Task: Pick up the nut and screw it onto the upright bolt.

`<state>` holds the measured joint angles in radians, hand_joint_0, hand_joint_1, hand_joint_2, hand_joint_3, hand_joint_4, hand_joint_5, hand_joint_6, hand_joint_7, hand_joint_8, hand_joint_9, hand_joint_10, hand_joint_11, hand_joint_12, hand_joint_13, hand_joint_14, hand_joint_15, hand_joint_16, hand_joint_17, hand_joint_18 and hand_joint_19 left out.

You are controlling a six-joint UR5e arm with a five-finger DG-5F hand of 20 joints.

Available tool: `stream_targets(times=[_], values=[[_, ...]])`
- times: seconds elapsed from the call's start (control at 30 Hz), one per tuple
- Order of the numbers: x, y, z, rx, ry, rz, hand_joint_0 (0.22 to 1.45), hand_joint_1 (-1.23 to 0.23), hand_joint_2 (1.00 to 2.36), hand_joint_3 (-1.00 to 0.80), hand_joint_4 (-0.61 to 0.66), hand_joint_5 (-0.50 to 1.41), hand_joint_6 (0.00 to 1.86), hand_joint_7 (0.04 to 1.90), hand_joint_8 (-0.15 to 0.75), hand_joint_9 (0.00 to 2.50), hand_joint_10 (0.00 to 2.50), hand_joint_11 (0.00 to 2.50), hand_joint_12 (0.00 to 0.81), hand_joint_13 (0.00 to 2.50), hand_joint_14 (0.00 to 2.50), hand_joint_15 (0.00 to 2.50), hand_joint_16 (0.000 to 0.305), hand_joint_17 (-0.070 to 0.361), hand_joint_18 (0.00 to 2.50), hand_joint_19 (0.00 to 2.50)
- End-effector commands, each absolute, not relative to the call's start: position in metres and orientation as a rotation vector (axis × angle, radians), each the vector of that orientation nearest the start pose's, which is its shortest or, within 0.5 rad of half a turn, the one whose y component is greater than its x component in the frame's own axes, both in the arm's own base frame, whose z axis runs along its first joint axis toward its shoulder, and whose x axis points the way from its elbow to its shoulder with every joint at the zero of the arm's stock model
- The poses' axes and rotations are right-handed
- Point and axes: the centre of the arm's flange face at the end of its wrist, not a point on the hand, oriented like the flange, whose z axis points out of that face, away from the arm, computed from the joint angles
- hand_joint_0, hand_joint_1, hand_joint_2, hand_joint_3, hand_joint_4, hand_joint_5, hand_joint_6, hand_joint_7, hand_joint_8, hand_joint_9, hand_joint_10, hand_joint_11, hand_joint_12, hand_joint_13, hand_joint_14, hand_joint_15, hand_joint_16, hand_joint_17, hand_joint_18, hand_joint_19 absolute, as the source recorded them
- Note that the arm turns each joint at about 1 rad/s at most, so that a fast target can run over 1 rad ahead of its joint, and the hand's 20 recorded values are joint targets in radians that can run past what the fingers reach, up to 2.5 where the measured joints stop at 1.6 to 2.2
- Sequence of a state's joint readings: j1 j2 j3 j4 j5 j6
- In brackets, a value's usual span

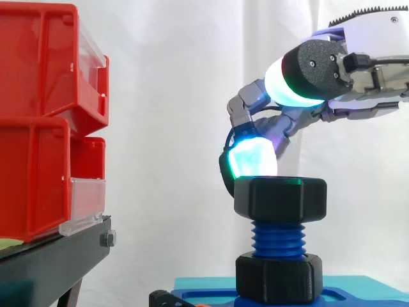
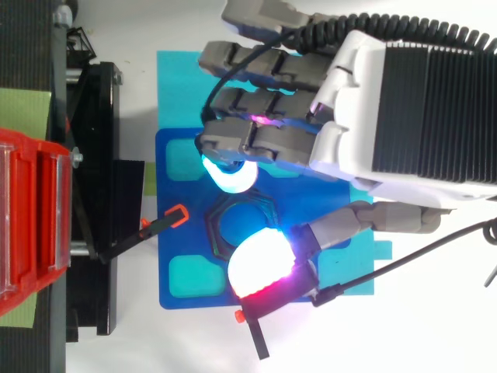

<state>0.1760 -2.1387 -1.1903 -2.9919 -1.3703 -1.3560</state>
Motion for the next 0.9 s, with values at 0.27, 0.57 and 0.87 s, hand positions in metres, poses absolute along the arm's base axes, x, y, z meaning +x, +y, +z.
stream_targets(times=[0.27, 0.57, 0.87], values=[[0.725, -0.04, 0.35, 0.163, 1.592, 0.147, 0.53, -0.18, 1.0, -0.5, 0.16, 0.03, 0.5, 1.29, 0.261, 1.07, 0.0, 0.0, 0.23, 0.62, 0.0, 0.0, 0.018, 0.042, 0.26, 0.0], [0.729, -0.047, 0.378, 0.129, 1.575, 0.152, 0.52, -0.15, 1.0, -0.5, 0.26, -0.06, 0.5, 1.0, 0.272, 0.95, 0.0, 0.0, 0.266, 0.58, 0.0, 0.0, 0.022, 0.05, 0.21, 0.0], [0.735, -0.042, 0.383, 0.12, 1.538, 0.165, 0.5, -0.16, 1.0, -0.5, 0.2, -0.12, 0.5, 0.74, 0.252, 0.78, 0.0, 0.0, 0.3, 0.48, 0.0, 0.0, 0.029, 0.066, 0.13, 0.0]])
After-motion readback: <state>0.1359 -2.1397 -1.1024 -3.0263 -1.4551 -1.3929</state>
